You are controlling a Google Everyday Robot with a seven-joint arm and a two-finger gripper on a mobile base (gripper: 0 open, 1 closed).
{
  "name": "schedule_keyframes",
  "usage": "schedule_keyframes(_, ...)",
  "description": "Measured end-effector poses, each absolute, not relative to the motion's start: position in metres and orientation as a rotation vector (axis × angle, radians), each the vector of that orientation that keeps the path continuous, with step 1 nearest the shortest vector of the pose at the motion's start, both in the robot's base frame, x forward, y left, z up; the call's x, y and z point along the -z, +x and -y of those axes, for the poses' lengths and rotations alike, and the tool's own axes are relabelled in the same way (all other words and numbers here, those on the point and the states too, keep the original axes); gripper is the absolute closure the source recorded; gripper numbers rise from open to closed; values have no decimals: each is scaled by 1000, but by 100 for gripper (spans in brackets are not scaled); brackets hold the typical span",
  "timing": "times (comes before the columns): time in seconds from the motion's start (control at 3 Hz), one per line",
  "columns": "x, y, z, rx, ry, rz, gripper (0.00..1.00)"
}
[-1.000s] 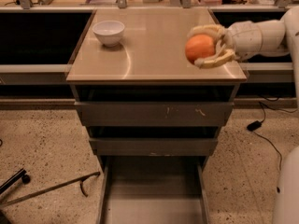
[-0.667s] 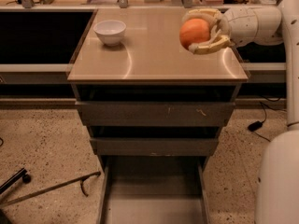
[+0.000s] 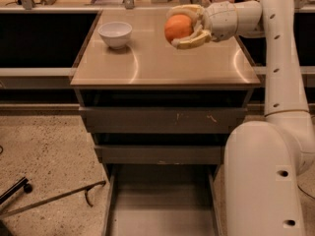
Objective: Pick orange from bottom drawer and place on counter
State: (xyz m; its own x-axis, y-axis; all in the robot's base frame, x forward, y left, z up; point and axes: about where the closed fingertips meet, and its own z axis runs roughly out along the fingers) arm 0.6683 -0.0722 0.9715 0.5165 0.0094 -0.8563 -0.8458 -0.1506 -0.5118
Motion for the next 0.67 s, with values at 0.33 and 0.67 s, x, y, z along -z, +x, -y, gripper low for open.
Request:
schedule_keyframes(0.33, -939, 705, 60, -822, -1571, -914, 100)
schedule_keyframes(0.67, -920, 740, 69, -728, -1535, -1109, 100)
